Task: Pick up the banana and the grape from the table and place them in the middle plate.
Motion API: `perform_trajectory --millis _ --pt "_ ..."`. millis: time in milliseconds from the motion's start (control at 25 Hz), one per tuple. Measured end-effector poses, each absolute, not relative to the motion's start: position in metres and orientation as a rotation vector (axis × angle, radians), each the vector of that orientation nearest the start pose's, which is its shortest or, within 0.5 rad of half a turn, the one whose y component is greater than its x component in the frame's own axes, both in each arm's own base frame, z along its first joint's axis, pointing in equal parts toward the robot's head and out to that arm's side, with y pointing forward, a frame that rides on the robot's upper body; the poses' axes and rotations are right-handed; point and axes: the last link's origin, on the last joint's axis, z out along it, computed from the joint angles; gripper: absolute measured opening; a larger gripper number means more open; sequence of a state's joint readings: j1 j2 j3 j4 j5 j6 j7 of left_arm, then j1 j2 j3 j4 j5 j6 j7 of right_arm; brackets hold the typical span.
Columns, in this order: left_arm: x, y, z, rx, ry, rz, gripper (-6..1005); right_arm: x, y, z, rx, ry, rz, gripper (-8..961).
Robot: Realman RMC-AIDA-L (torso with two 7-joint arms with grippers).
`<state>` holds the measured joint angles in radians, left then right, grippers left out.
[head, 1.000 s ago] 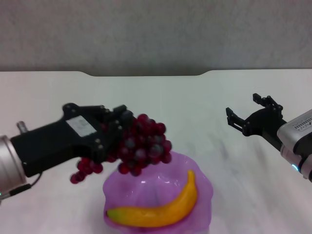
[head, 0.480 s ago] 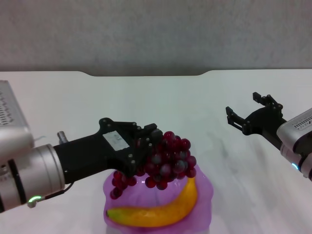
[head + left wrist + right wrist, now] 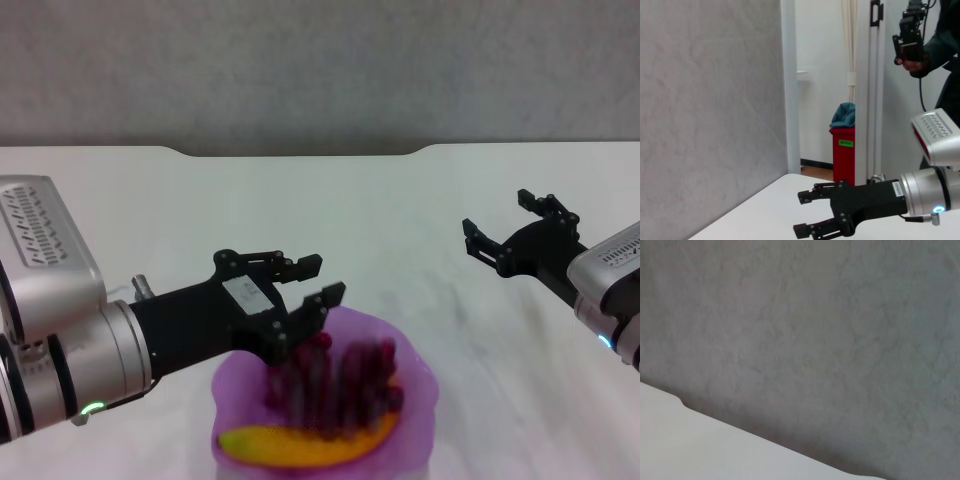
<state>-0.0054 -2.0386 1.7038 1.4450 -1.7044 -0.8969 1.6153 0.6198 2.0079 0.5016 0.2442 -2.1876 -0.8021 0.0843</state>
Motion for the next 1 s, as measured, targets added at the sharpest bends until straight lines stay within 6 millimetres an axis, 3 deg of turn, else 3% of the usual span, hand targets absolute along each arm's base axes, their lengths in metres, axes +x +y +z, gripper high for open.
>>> perform_trajectory --millis 200,360,600,760,1000 --pt "-0.179 0.281 -0.020 -2.525 -0.306 -0.695 384 0.293 0.379 -0.058 -2.008 0.445 0.431 880" --pt "-0.194 0.290 0.001 -2.401 -0.392 -0.765 460 0.293 0.379 -0.059 -2.011 0.443 0.430 880" --pt "-0.251 0.313 0.035 -2.117 -0.518 -0.829 613 0.290 0.379 -0.060 -2.012 0.430 0.442 880" --pt "-0.294 0.325 0.046 -1.945 -0.637 -0.770 766 0.289 0.379 -0.060 -2.013 0.431 0.443 879" --pt "-0.352 0.330 0.054 -1.637 -0.765 -0.771 887 0.290 0.379 -0.059 -2.007 0.432 0.442 879"
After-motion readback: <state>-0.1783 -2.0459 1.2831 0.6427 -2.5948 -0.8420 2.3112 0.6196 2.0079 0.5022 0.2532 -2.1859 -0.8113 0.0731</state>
